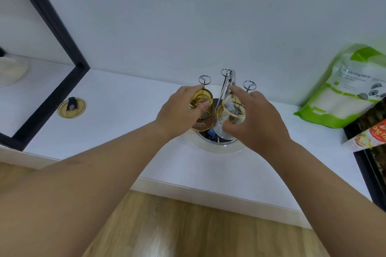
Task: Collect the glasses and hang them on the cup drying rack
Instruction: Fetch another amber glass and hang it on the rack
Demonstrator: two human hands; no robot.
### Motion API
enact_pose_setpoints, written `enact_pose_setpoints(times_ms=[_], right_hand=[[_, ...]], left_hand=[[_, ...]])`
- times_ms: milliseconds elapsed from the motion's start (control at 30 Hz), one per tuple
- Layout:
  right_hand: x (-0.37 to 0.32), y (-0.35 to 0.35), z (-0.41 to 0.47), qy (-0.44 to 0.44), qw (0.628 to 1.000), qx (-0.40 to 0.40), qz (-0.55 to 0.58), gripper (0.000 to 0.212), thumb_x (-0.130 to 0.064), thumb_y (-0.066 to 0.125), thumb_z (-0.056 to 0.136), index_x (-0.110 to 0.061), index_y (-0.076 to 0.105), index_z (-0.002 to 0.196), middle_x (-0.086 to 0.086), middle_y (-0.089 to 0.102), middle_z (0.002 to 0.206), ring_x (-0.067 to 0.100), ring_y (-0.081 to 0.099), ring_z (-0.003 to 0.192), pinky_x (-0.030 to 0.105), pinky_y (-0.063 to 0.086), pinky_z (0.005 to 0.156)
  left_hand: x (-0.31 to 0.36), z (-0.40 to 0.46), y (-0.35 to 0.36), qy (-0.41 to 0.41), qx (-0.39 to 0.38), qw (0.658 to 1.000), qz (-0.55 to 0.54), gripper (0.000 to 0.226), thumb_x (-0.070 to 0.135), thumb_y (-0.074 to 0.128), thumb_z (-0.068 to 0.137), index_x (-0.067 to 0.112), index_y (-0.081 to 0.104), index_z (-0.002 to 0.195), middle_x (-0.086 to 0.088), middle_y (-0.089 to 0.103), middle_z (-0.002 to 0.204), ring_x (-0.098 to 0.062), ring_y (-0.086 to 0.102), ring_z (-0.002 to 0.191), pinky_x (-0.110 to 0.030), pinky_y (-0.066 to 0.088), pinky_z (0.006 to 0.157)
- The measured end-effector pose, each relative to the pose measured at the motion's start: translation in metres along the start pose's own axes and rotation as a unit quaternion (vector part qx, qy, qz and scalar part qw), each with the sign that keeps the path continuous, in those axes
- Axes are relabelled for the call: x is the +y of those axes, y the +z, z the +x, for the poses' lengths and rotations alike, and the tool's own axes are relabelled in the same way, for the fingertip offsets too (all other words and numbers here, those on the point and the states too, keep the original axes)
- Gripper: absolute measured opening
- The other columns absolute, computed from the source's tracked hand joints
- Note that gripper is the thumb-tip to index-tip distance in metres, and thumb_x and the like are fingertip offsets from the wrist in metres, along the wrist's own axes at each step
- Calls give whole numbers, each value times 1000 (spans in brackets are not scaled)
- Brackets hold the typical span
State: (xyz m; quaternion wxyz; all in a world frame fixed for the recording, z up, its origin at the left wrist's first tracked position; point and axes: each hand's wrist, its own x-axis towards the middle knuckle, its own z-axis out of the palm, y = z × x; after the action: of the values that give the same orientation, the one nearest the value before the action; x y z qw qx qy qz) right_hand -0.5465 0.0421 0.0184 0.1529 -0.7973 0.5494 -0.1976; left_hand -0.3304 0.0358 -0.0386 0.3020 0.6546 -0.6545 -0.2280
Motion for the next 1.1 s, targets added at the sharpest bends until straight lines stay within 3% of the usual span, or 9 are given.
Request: enact_pose_setpoints(times_ms=[200,400,1100], right_hand=[[2,9,1,6,999,-33,-27,99,-38,77,77,-45,27,162,0,48,103,21,52,87,28,41,69],[7,22,1,6,998,-44,-35,95,-36,75,77,-45,31,161,5,54,111,27,58,98,38,55,78],[15,38,1,20,998,-57,-26,83,-36,72,86,-38,35,161,8,55,128,31,63,104,29,42,75]], left_hand=[[2,2,-1,-5,12,1000,-9,58,51,57,98,31,43,150,5,52,145,-15,50,129,-41,46,106],[3,2,-2,-1,10,1000,-5,57,49,56,99,28,43,151,4,52,145,-15,50,130,-42,47,106],[4,-2,-2,-2,15,1000,17,60,53,55,99,28,42,151,3,52,145,-17,50,130,-42,47,105]])
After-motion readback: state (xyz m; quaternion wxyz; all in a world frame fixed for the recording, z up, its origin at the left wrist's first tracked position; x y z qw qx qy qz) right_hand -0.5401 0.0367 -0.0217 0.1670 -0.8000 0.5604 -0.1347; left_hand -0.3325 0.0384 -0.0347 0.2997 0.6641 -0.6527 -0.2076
